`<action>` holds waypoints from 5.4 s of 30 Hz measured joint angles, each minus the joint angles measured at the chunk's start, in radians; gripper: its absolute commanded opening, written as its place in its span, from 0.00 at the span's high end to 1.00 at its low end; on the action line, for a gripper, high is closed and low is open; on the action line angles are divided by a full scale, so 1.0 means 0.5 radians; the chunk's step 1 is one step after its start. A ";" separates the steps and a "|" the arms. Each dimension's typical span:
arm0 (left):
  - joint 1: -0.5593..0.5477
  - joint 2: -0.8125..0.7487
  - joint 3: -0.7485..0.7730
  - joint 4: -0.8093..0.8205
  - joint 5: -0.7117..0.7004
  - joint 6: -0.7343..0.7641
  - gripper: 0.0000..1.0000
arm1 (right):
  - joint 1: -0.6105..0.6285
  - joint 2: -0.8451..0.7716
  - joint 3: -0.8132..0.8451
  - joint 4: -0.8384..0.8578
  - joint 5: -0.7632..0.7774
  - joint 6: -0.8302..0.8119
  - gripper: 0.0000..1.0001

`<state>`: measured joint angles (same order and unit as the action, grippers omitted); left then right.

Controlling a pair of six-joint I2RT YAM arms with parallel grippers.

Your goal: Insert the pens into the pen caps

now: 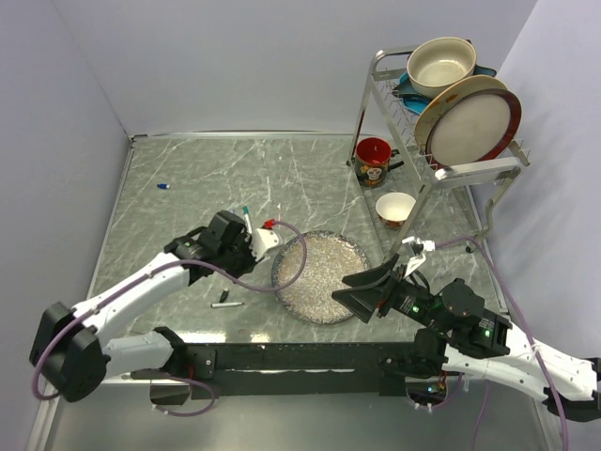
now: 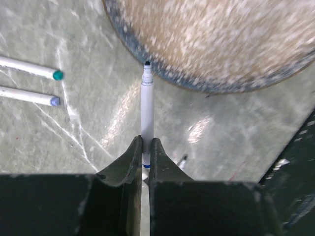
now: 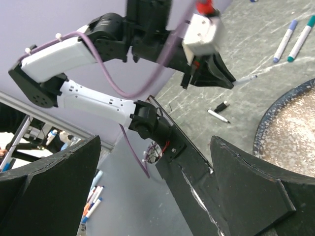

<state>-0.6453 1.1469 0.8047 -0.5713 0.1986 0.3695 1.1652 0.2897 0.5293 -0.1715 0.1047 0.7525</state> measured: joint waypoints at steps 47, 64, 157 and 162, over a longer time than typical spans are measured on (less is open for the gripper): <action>0.006 -1.212 -0.301 1.298 1.047 -1.743 0.99 | 0.102 1.341 0.436 1.199 -0.182 -0.386 0.69; 0.031 -1.221 -0.346 1.440 1.038 -1.931 0.67 | 0.139 1.414 0.449 1.336 -0.085 -0.458 1.00; 1.970 2.219 1.743 0.733 0.340 -1.455 0.38 | 0.171 0.357 -0.066 0.831 0.170 -0.758 1.00; 1.970 2.114 1.588 0.727 0.318 -1.365 0.39 | 0.171 0.312 -0.091 0.819 0.170 -0.758 1.00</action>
<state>0.3397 2.2040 1.5990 -0.2077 0.3576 -0.3130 1.2507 0.4458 0.4839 0.2379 0.1898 0.3733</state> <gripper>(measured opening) 0.618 0.056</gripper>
